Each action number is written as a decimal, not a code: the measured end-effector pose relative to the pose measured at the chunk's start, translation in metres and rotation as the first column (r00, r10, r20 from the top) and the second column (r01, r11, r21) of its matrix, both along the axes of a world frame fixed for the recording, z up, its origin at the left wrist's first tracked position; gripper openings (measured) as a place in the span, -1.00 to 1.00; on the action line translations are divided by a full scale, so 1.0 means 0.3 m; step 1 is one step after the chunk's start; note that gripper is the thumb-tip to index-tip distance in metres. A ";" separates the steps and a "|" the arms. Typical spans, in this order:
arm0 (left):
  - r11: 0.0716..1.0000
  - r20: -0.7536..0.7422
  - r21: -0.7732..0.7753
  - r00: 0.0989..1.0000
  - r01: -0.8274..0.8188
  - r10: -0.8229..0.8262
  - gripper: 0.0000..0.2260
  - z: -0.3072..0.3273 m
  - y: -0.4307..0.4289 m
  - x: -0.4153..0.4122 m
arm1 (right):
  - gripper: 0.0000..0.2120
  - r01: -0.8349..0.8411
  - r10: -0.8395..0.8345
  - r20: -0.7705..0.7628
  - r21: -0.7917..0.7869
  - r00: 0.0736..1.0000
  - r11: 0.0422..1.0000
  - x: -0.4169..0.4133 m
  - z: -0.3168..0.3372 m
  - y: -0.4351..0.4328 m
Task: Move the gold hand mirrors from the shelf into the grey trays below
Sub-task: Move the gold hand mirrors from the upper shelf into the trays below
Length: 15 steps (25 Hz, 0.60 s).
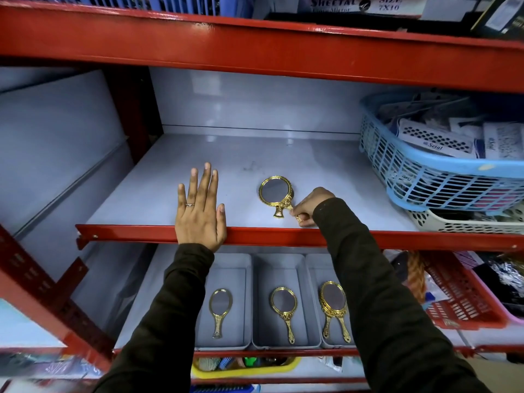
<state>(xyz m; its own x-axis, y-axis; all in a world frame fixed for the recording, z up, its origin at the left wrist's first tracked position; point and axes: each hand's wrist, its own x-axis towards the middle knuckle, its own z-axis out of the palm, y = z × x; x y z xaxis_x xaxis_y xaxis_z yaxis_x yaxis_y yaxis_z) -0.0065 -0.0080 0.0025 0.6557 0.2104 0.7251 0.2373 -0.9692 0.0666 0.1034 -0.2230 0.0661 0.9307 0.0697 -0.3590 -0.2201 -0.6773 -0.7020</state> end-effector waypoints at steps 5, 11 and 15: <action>1.000 -0.030 0.005 1.000 -0.007 0.008 -0.41 0.003 0.002 -0.004 | -0.69 0.009 -0.019 0.027 0.314 0.999 0.949 -0.057 0.067 -0.041; 1.000 -0.042 0.008 0.999 -0.010 0.010 -0.41 -0.003 0.004 -0.003 | -0.79 -0.260 0.310 -0.010 0.515 0.951 0.816 -0.324 0.120 -0.221; 1.000 -0.034 0.018 0.999 -0.016 0.017 -0.42 -0.008 0.008 0.001 | -0.74 -0.304 0.441 -0.328 0.393 0.835 0.868 -0.464 -0.116 -0.337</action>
<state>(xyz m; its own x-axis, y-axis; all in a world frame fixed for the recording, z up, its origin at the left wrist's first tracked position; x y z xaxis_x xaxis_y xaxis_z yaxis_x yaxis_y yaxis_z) -0.0063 -0.0058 0.0000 0.6766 0.2085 0.7063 0.2550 -0.9661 0.0409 -0.0359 -0.3242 0.0311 0.5920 0.5532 -0.5861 -0.2995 -0.5241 -0.7972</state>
